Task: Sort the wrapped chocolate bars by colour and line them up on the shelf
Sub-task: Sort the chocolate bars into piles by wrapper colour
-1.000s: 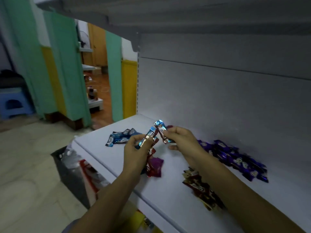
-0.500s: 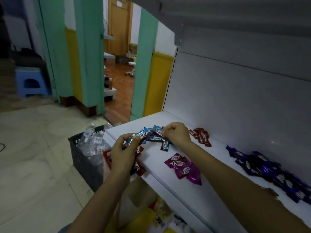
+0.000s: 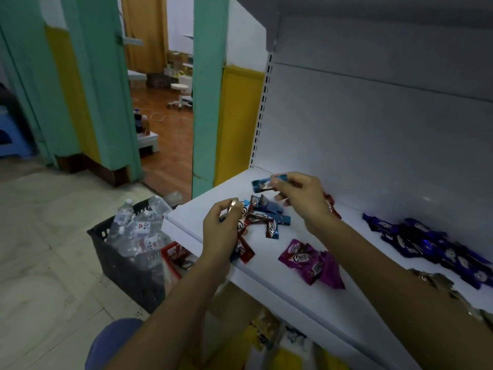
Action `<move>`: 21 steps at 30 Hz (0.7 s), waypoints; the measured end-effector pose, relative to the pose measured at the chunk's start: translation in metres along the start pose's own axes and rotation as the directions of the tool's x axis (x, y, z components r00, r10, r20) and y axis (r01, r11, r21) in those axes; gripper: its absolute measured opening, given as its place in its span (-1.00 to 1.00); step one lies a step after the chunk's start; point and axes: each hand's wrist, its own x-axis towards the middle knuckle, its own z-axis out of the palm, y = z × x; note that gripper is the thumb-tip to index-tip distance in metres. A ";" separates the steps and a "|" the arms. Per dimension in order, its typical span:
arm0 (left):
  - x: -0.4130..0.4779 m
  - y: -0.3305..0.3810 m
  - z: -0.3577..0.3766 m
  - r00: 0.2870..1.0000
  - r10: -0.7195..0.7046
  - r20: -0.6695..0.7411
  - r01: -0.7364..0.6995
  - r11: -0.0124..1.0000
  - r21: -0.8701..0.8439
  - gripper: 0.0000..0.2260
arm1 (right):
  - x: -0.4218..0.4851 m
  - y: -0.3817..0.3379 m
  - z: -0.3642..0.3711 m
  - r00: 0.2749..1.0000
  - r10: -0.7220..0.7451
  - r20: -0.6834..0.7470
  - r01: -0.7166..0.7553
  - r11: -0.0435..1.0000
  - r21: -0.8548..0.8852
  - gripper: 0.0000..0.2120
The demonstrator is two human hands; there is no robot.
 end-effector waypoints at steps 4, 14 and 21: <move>0.016 0.007 -0.001 0.994 -0.097 0.050 0.100 0.993 -0.056 -0.88 | 0.014 0.035 -0.001 0.964 -0.249 0.096 0.258 0.779 -0.571 -0.82; 0.044 0.026 0.018 0.887 -0.352 0.299 0.462 0.690 -0.557 -0.78 | -0.029 0.010 0.015 0.971 -0.213 0.107 0.235 0.935 -0.266 -0.46; 0.043 0.031 0.027 0.828 -0.421 0.370 0.560 0.609 -0.561 -0.69 | -0.034 0.004 0.041 0.988 -0.148 0.049 0.156 0.947 -0.279 -0.90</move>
